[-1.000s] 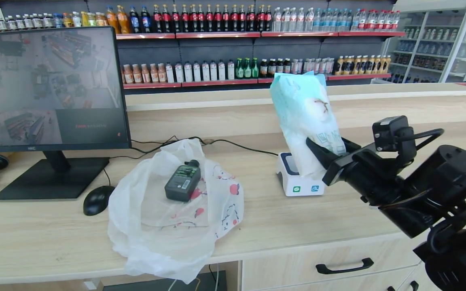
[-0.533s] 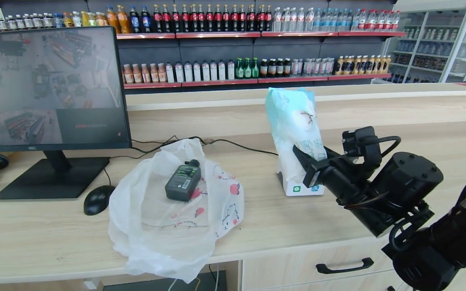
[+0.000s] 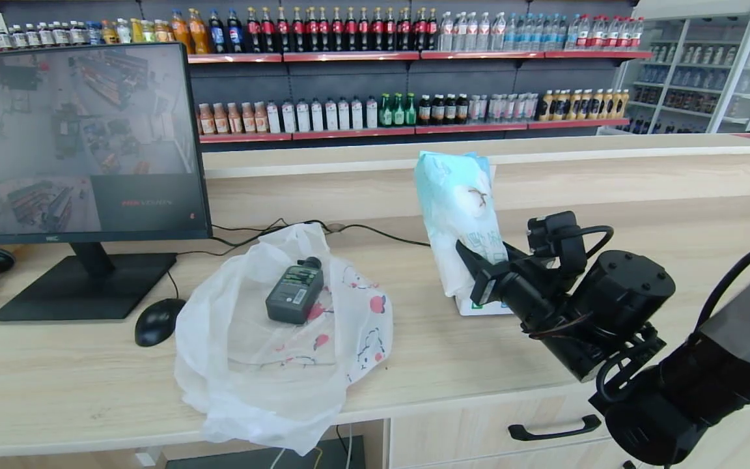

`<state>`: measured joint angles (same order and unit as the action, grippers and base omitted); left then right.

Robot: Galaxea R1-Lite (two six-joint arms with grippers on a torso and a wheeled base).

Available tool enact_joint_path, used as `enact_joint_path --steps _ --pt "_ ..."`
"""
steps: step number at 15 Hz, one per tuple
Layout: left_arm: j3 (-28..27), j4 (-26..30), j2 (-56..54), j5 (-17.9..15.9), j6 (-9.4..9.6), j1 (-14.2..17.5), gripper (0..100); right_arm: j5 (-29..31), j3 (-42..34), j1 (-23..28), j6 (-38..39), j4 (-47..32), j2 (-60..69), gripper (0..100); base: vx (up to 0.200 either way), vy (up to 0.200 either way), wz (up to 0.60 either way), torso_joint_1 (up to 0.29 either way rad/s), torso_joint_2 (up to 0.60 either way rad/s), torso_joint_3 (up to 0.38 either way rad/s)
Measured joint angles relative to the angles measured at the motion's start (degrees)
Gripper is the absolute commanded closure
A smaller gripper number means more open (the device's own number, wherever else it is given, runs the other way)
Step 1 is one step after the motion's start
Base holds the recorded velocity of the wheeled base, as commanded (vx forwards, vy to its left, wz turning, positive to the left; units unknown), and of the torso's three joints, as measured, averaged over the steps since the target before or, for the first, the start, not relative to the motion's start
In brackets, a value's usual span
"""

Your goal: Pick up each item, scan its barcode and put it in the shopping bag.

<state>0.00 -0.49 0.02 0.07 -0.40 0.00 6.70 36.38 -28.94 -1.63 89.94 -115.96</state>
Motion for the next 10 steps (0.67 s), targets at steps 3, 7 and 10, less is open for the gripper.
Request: enact_joint_path --steps 3,7,10 --pt "0.0 -0.02 0.0 0.0 0.05 0.0 0 0.02 -0.24 1.61 0.07 -0.02 0.05 100 0.0 0.0 0.0 0.0 0.0 0.0" --pt "0.0 0.02 0.0 0.0 0.0 0.0 0 -0.37 0.06 3.06 1.19 0.02 -0.2 100 0.0 0.0 0.0 0.0 0.0 0.0" --pt "0.0 0.05 0.0 0.0 0.05 0.0 0 -0.5 0.17 3.1 1.23 0.02 -0.33 100 0.0 0.0 0.0 0.0 0.0 0.0"
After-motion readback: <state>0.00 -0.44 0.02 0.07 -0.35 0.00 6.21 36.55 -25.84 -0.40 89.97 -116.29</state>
